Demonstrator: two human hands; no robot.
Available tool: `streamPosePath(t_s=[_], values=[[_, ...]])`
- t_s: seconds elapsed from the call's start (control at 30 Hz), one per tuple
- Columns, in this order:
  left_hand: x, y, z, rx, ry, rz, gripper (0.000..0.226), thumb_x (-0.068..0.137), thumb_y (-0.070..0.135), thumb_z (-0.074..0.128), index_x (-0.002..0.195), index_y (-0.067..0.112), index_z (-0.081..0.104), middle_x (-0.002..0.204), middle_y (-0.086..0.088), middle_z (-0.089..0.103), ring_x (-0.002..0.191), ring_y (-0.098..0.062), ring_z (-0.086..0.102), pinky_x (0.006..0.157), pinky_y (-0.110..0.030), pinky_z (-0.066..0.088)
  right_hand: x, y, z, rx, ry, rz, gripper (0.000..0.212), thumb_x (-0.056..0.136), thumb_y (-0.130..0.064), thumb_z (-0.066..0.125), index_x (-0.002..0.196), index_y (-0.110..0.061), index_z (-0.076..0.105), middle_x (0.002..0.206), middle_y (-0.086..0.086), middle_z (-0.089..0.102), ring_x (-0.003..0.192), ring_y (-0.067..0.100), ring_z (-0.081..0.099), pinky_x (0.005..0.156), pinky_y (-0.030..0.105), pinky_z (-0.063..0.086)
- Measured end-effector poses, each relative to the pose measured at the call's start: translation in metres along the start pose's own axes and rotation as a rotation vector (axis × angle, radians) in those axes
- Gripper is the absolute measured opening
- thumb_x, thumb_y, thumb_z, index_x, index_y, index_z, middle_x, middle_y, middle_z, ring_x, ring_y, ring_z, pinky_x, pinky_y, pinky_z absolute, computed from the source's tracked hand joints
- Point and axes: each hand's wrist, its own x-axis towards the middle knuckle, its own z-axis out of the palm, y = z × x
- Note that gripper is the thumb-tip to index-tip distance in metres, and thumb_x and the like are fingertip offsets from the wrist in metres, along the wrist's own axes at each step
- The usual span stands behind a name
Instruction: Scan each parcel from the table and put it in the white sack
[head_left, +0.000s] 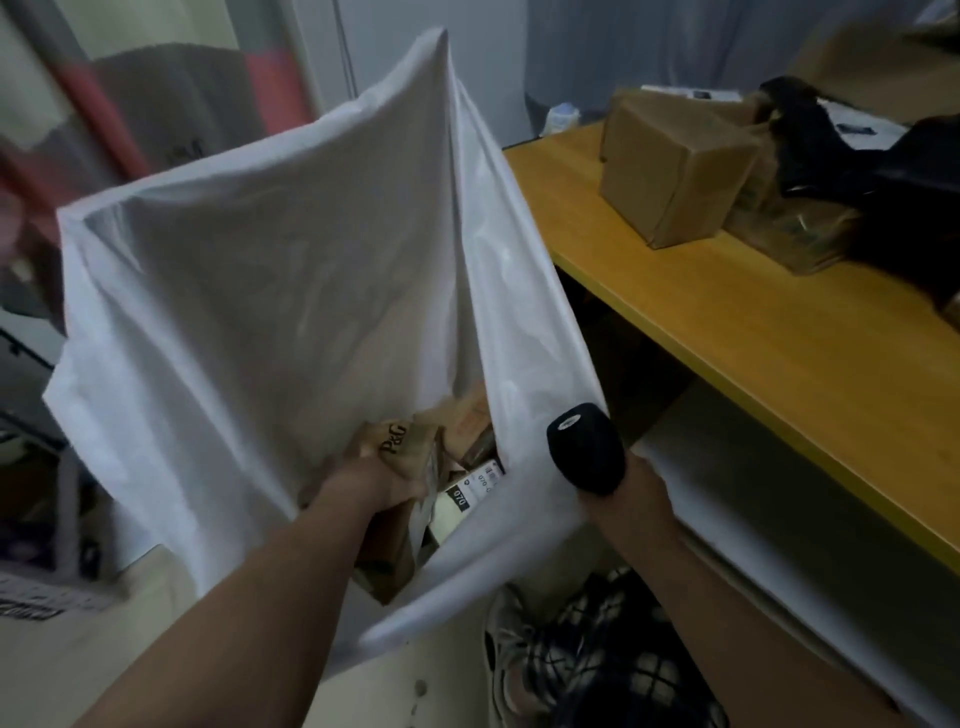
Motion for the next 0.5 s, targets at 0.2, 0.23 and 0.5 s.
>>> streamPosePath(t_s=[0.2,0.23,0.5], values=[[-0.011,0.014,-0.022,0.212,-0.013,0.198,0.086,0.078,0.073,0.052,0.141,0.016,0.044,0.144,-0.010,0.045,0.129,-0.030,0.044,0.108,-0.040,0.034,0.011,-0.063,-0.053,0.142,0.093,-0.162,0.024,0.081,0.000,0.063,0.073,-0.013,0.044,0.067,-0.005,0.047,0.063,0.012,0.046,0.066,0.027,0.037],[-0.018,0.021,-0.030,0.187,-0.027,0.260,0.079,0.082,0.070,0.051,0.139,0.015,0.048,0.142,-0.009,0.048,0.126,-0.028,0.047,0.106,-0.038,0.036,0.011,-0.078,-0.072,0.245,0.203,-0.235,0.022,0.081,-0.002,0.065,0.081,-0.015,0.047,0.068,-0.010,0.047,0.062,0.006,0.045,0.064,0.021,0.038],[-0.080,0.083,-0.075,0.104,0.135,0.587,0.058,0.096,0.049,0.048,0.137,0.010,0.046,0.137,-0.010,0.051,0.123,-0.027,0.050,0.093,-0.032,0.040,-0.004,-0.063,-0.126,0.183,0.285,-0.182,0.025,0.077,0.003,0.061,0.068,-0.013,0.045,0.062,0.003,0.046,0.062,0.020,0.044,0.055,0.027,0.032]])
